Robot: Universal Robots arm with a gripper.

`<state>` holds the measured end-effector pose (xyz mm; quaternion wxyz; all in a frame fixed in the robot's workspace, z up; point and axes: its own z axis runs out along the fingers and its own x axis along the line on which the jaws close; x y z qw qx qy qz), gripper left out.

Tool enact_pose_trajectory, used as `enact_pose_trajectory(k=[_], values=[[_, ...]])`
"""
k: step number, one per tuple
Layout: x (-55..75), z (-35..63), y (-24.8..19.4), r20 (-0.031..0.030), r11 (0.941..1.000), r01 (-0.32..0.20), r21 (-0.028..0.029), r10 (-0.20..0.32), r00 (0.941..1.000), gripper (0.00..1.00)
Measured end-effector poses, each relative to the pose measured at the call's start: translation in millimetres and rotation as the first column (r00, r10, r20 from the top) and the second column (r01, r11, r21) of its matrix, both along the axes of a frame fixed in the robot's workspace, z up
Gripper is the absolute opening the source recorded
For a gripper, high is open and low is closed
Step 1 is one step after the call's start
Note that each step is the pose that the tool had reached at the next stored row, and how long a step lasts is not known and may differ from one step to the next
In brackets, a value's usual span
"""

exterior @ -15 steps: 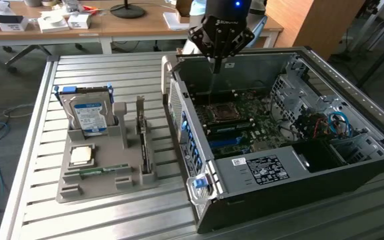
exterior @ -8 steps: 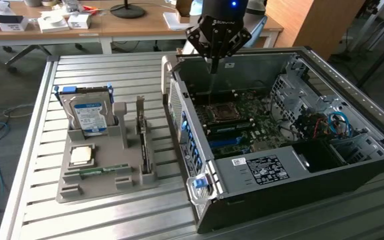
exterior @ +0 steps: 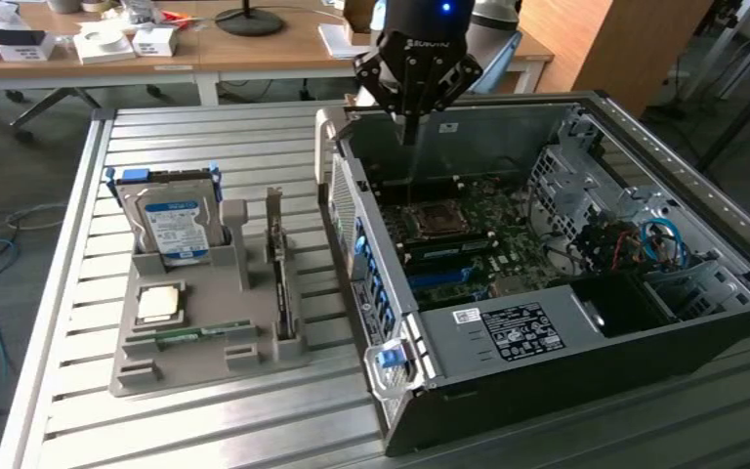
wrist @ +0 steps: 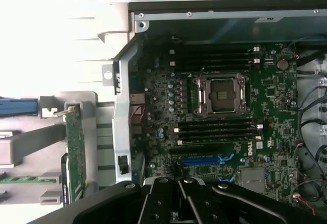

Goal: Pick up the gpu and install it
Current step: 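Reach for the gpu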

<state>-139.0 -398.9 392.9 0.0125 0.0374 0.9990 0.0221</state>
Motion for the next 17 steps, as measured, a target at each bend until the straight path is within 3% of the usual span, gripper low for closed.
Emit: enact_pose_trajectory(k=[17], values=[[-25.5, -0.6, 0.0, 0.0, 1.0, 0.0, -0.0001, 0.0, 1.0, 0.11]])
